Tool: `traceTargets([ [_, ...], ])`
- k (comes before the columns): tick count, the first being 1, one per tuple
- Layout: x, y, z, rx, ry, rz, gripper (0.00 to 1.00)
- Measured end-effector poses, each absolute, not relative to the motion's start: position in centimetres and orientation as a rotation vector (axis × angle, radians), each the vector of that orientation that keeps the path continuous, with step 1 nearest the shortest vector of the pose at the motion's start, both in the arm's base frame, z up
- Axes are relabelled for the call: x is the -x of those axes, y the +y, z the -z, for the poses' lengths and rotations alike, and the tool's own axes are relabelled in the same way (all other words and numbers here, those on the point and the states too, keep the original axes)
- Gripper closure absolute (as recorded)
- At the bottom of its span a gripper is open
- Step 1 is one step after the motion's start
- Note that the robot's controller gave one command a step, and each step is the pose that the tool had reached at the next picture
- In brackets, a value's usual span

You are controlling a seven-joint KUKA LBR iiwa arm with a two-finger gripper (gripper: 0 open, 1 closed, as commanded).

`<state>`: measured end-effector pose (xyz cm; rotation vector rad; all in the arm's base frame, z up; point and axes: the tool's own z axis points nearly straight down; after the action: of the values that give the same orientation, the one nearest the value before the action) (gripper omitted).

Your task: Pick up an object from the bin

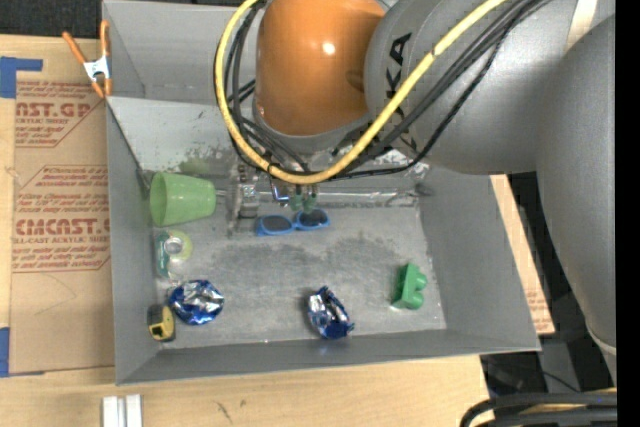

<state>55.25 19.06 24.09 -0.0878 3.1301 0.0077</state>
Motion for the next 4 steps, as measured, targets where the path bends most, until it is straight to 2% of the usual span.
traceTargets([
  [1, -53.4, 18.1, -16.6, -0.360, 3.125, 0.001, 1.00],
  [2, -53.5, 18.1, -16.8, -0.359, 3.121, -0.002, 0.00],
  [3, -50.1, 23.3, -8.6, 0.024, 3.147, 0.001, 0.00],
  [4, -50.4, 23.3, -8.9, 0.019, 3.139, -0.002, 1.00],
])
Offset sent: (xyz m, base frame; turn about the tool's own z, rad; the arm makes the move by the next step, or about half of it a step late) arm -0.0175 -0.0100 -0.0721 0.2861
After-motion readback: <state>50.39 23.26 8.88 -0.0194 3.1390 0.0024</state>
